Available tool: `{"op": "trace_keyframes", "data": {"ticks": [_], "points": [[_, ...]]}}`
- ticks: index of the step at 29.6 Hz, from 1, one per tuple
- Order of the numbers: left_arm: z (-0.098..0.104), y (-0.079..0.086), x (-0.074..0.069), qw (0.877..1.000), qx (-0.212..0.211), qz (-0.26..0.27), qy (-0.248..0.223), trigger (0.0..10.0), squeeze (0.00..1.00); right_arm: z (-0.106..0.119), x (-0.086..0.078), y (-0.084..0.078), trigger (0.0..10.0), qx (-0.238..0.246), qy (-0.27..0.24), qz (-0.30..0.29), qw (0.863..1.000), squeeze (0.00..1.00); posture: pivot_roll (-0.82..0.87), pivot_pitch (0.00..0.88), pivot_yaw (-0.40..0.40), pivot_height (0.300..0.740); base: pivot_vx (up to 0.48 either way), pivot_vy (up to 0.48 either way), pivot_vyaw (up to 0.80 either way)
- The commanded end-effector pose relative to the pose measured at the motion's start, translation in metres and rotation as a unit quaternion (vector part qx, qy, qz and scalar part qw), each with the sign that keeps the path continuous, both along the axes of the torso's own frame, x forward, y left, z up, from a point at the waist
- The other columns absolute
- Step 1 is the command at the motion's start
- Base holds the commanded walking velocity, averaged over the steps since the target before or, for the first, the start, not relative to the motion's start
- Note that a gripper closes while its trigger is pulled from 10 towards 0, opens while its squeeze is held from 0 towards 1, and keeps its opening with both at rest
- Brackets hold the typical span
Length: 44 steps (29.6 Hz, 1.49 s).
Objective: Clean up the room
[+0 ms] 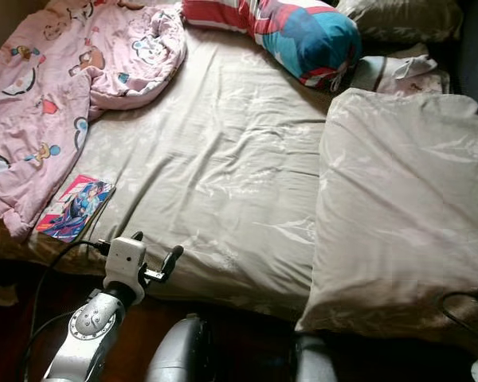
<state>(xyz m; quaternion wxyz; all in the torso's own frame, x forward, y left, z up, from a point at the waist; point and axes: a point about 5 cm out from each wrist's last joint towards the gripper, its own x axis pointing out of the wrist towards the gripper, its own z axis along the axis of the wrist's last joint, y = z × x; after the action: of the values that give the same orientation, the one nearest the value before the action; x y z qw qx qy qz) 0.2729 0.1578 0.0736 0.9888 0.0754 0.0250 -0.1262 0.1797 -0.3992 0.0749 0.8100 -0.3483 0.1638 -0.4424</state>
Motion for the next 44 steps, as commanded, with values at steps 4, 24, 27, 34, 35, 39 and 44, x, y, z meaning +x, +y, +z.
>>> {"op": "trace_keyframes", "data": {"ticks": [4, 24, 27, 34, 35, 39, 44], "points": [[-0.006, 0.005, -0.004, 1.0, 0.004, 0.005, 0.013, 10.0, 0.0, -0.011, -0.007, 0.009, 10.0, 0.031, -0.014, 0.001, 0.999, 0.73, -0.11, 0.207, 0.109, 0.642, 0.0, 0.0, 0.0], [-0.003, 0.002, 0.0, 1.0, -0.01, 0.018, -0.011, 10.0, 0.0, 0.02, 0.063, 0.182, 10.0, 0.232, -0.241, 0.382, 0.862, 0.0, -0.12, 0.188, 0.089, 0.642, 0.0, 0.0, 0.0], [-0.001, 0.003, -0.001, 0.999, -0.014, 0.029, -0.018, 10.0, 0.0, 0.023, 0.072, 0.191, 10.0, 0.242, -0.236, 0.407, 0.849, 0.0, -0.12, 0.19, 0.077, 0.642, 0.0, 0.0, 0.0], [-0.001, 0.007, -0.005, 0.998, -0.018, 0.053, -0.025, 10.0, 0.0, 0.021, 0.081, 0.193, 10.0, 0.26, -0.219, 0.414, 0.845, 0.0, -0.1, 0.195, 0.06, 0.642, 0.0, 0.0, 0.0], [-0.003, 0.009, -0.006, 0.998, -0.02, 0.056, -0.023, 10.0, 0.0, 0.022, 0.083, 0.193, 10.0, 0.266, -0.222, 0.412, 0.842, 0.0, -0.1, 0.197, 0.057, 0.652, 0.0, 0.0, 0.0], [-0.004, 0.01, -0.007, 0.998, -0.023, 0.063, -0.021, 10.0, 0.0, 0.021, 0.086, 0.193, 10.0, 0.275, -0.218, 0.413, 0.84, 0.0, -0.1, 0.201, 0.049, 0.672, 0.0, 0.0, 0.0], [-0.004, 0.008, -0.006, 0.997, -0.027, 0.067, -0.022, 10.0, 0.0, 0.016, 0.087, 0.194, 10.0, 0.289, -0.207, 0.415, 0.837, 0.0, -0.1, 0.203, 0.046, 0.697, 0.0, 0.0, 0.0]]}}
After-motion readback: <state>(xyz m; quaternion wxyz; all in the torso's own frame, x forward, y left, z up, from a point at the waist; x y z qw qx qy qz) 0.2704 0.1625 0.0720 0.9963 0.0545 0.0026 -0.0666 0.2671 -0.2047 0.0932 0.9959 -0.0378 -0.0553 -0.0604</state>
